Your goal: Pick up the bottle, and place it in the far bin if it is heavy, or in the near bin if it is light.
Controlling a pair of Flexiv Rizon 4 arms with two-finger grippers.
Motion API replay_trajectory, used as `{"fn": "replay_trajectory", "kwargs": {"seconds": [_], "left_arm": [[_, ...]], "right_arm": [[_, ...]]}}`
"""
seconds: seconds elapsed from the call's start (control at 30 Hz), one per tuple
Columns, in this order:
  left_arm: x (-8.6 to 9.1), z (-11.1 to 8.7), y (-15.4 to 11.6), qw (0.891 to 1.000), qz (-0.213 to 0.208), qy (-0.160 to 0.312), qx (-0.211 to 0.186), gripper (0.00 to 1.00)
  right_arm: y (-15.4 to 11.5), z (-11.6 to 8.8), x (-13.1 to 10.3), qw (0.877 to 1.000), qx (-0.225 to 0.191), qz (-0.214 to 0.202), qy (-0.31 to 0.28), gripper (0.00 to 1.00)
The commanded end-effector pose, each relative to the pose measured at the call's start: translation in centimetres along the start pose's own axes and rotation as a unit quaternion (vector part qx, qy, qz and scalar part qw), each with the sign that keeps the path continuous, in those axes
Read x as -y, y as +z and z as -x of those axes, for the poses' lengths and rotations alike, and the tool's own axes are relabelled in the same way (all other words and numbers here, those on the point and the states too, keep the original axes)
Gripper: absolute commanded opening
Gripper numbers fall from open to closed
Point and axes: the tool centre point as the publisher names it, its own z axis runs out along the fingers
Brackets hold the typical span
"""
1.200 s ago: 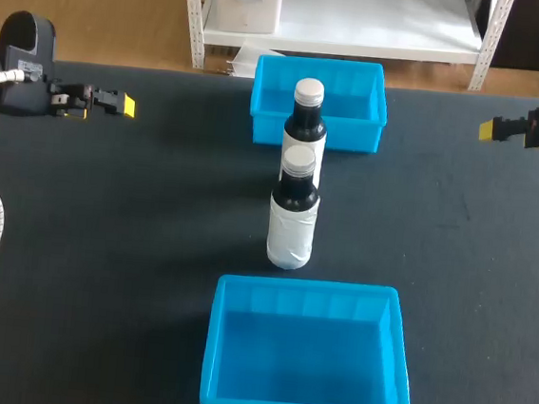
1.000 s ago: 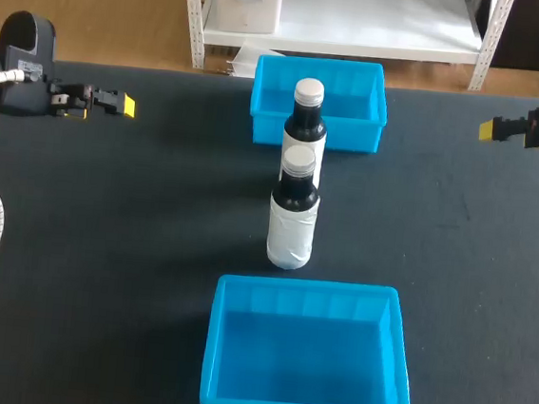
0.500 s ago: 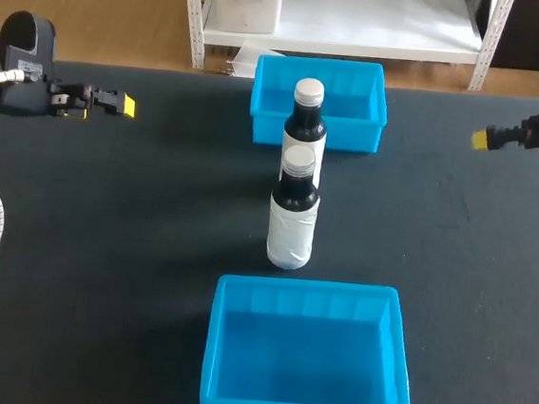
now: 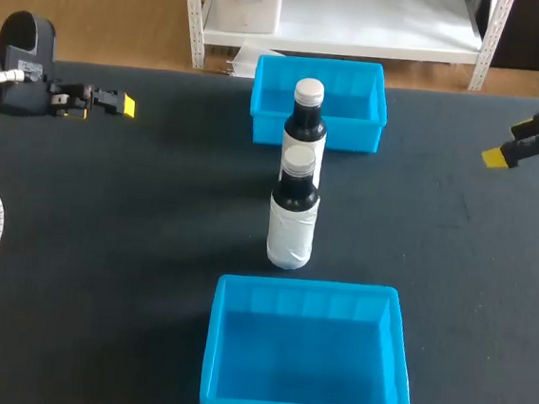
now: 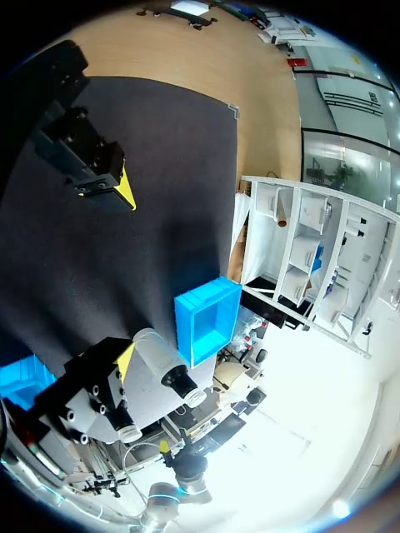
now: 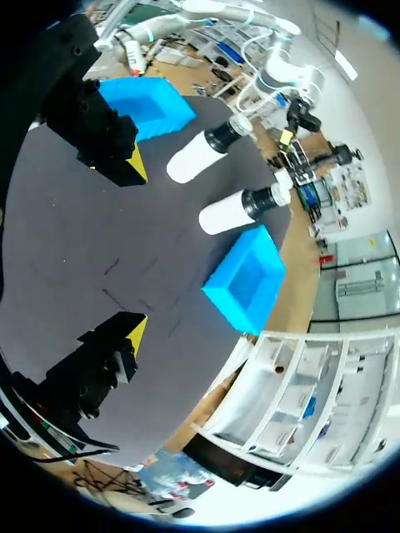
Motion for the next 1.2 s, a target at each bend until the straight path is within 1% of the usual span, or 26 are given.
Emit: {"fn": "replay_trajectory", "kwargs": {"seconds": [0.03,0.07,0.1,0.17,0.2,0.27,0.3,0.33,0.5,0.63,0.8,0.93,1.07,1.2], "left_arm": [[0.0,0.0,0.0,1.000,0.000,0.000,0.000,1.00],[0.0,0.0,0.0,1.000,0.000,0.000,0.000,1.00],[0.0,0.0,0.0,1.000,0.000,0.000,0.000,1.00],[0.0,0.0,0.0,1.000,0.000,0.000,0.000,1.00],[0.0,0.0,0.0,1.000,0.000,0.000,0.000,1.00],[0.0,0.0,0.0,1.000,0.000,0.000,0.000,1.00],[0.0,0.0,0.0,1.000,0.000,0.000,0.000,1.00],[0.0,0.0,0.0,1.000,0.000,0.000,0.000,1.00],[0.0,0.0,0.0,1.000,0.000,0.000,0.000,1.00],[0.0,0.0,0.0,1.000,0.000,0.000,0.000,1.00],[0.0,0.0,0.0,1.000,0.000,0.000,0.000,1.00],[0.0,0.0,0.0,1.000,0.000,0.000,0.000,1.00],[0.0,0.0,0.0,1.000,0.000,0.000,0.000,1.00],[0.0,0.0,0.0,1.000,0.000,0.000,0.000,1.00]], "right_arm": [[0.2,0.6,0.3,0.954,-0.041,0.264,-0.135,1.00],[0.4,0.7,-0.1,0.952,-0.027,0.263,-0.155,1.00],[0.6,0.9,-0.6,0.955,-0.018,0.251,-0.156,1.00],[0.9,1.1,-1.8,0.949,0.003,0.252,-0.188,1.00],[1.1,1.1,-2.4,0.950,0.006,0.245,-0.191,1.00],[1.7,1.2,-3.8,0.947,0.012,0.241,-0.213,1.00],[1.9,1.3,-4.3,0.948,0.012,0.234,-0.216,1.00],[2.2,1.3,-4.9,0.946,0.019,0.236,-0.221,1.00],[3.7,1.7,-8.3,0.950,0.023,0.209,-0.230,1.00],[5.0,2.2,-10.7,0.947,0.041,0.212,-0.238,1.00],[6.1,3.3,-12.1,0.944,0.057,0.220,-0.241,1.00],[7.0,3.9,-13.0,0.944,0.069,0.220,-0.235,1.00],[8.6,4.6,-13.7,0.935,0.083,0.247,-0.241,1.00],[10.3,5.5,-14.2,0.926,0.086,0.267,-0.253,1.00]]}}
